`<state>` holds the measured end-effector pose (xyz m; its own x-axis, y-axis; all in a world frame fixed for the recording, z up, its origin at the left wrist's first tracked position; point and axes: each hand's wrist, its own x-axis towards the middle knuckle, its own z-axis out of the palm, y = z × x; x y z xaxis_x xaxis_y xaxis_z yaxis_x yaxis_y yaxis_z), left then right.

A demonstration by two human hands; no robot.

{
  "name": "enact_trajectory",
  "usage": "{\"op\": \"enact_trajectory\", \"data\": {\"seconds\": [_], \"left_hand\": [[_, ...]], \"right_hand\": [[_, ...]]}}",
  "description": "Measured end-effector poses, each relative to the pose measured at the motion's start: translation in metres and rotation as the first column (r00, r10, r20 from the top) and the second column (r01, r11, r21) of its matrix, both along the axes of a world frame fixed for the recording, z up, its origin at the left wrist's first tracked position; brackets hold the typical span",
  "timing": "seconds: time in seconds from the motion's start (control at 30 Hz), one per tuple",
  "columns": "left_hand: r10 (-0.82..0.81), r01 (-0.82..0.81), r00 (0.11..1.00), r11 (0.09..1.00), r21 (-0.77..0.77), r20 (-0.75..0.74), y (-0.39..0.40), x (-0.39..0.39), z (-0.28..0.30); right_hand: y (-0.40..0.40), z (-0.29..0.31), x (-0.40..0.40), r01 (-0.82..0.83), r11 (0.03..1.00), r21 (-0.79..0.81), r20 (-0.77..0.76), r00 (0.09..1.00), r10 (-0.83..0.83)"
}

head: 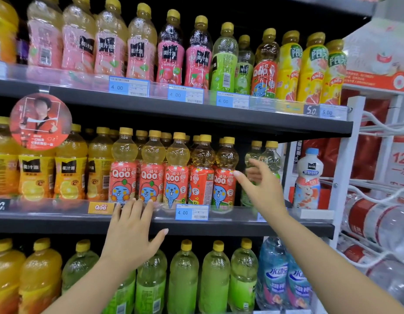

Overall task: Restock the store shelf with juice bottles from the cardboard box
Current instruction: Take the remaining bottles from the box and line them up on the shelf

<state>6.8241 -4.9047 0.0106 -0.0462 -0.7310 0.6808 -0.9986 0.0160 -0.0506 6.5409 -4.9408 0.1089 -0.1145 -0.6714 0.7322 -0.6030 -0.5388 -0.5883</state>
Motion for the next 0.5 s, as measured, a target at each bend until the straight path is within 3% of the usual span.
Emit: {"op": "enact_trajectory", "data": {"seconds": [0.1,0.17,0.23,0.3,0.4,0.5], "left_hand": [[0.015,-0.015,1.0,1.0,0.017,0.007,0.003,-0.004,0.003],[0.02,-0.021,1.0,0.999,0.027,0.017,0.004,-0.005,0.005],[0.024,-0.025,0.999,0.999,0.028,0.033,0.006,-0.006,0.008],[0.029,-0.03,0.999,0.999,0.016,0.046,0.008,-0.006,0.012],[0.037,-0.037,0.998,0.999,0.005,0.048,0.01,-0.006,0.019],[0.049,-0.049,0.998,0.999,0.006,0.032,0.012,-0.007,0.023]], "right_hand": [[0.014,-0.004,-0.03,0.269,0.939,-0.216,-0.004,0.961,-0.276],[0.012,-0.008,-0.046,0.347,0.932,-0.106,0.029,0.938,-0.346],[0.008,-0.011,-0.053,0.272,0.952,0.14,0.04,0.959,-0.28],[0.003,-0.015,-0.054,0.259,0.913,0.315,-0.041,0.965,-0.259],[-0.006,-0.019,-0.051,0.394,0.868,0.302,-0.205,0.916,-0.345],[-0.012,-0.017,-0.046,0.404,0.87,0.283,-0.211,0.911,-0.354]]}}
